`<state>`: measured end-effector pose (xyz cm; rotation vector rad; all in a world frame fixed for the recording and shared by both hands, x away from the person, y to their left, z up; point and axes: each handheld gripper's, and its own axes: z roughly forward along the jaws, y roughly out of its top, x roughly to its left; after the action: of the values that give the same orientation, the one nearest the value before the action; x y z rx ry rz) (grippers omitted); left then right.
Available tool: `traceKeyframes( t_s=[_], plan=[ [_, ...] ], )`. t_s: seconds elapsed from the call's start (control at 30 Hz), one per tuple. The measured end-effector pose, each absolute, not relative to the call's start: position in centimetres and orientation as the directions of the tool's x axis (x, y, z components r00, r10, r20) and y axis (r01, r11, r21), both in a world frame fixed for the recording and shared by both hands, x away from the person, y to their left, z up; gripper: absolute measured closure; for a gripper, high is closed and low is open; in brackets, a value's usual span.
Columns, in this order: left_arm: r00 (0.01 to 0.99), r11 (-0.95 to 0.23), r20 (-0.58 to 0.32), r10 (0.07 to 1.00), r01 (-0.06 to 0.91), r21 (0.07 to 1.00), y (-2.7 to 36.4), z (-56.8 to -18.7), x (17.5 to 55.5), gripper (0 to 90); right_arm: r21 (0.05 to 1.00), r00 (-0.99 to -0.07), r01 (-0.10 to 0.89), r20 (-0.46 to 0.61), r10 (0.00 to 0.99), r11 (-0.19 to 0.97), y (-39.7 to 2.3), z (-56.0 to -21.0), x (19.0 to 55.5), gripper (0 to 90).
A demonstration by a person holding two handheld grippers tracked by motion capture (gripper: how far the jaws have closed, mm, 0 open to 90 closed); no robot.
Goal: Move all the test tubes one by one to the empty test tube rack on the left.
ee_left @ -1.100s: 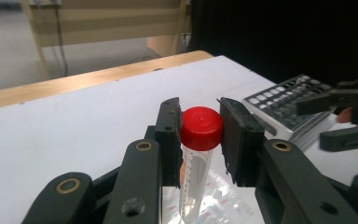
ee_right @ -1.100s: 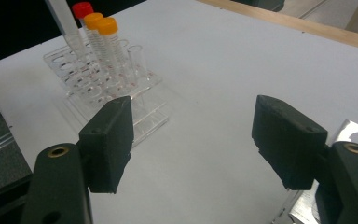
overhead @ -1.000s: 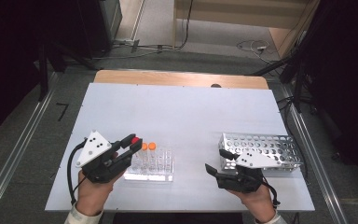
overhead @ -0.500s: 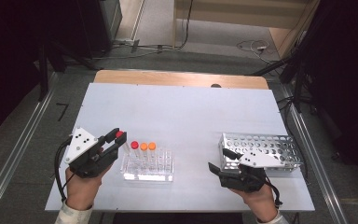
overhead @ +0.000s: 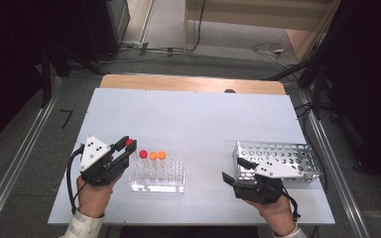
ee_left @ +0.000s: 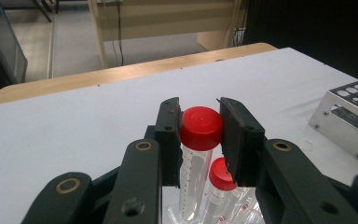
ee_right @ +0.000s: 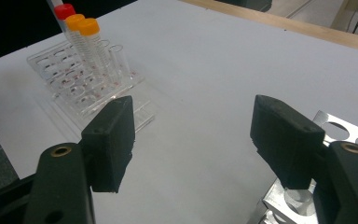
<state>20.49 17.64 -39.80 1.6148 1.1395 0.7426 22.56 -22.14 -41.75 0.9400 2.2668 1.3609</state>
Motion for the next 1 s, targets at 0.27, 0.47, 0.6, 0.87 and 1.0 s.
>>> traceKeyframes(
  t_s=[0.27,0.47,0.6,0.87,1.0],
  plan=[
    [0.376,-0.089,-0.052,0.925,0.347,0.934,17.2,-40.9,20.5,70.1,0.872,-0.727,0.366,0.049,0.685,0.326,-22.2,-41.7,22.5,29.4],
    [0.380,-0.094,-0.052,0.923,0.355,0.930,17.1,-41.2,20.5,69.5,0.871,-0.726,0.366,0.047,0.686,0.327,-22.2,-41.8,22.6,29.5],
    [0.380,-0.090,-0.057,0.923,0.359,0.929,17.2,-41.2,20.5,66.8,0.870,-0.726,0.368,0.048,0.686,0.327,-22.2,-41.8,22.6,29.5],
    [0.376,-0.070,-0.074,0.924,0.357,0.931,17.3,-41.1,20.4,62.9,0.870,-0.722,0.370,0.049,0.690,0.326,-22.2,-41.8,22.6,29.5],
    [0.373,-0.045,-0.100,0.922,0.360,0.932,17.5,-41.1,20.4,57.6,0.873,-0.713,0.371,0.049,0.699,0.317,-22.5,-41.9,22.8,29.5]
  ],
)
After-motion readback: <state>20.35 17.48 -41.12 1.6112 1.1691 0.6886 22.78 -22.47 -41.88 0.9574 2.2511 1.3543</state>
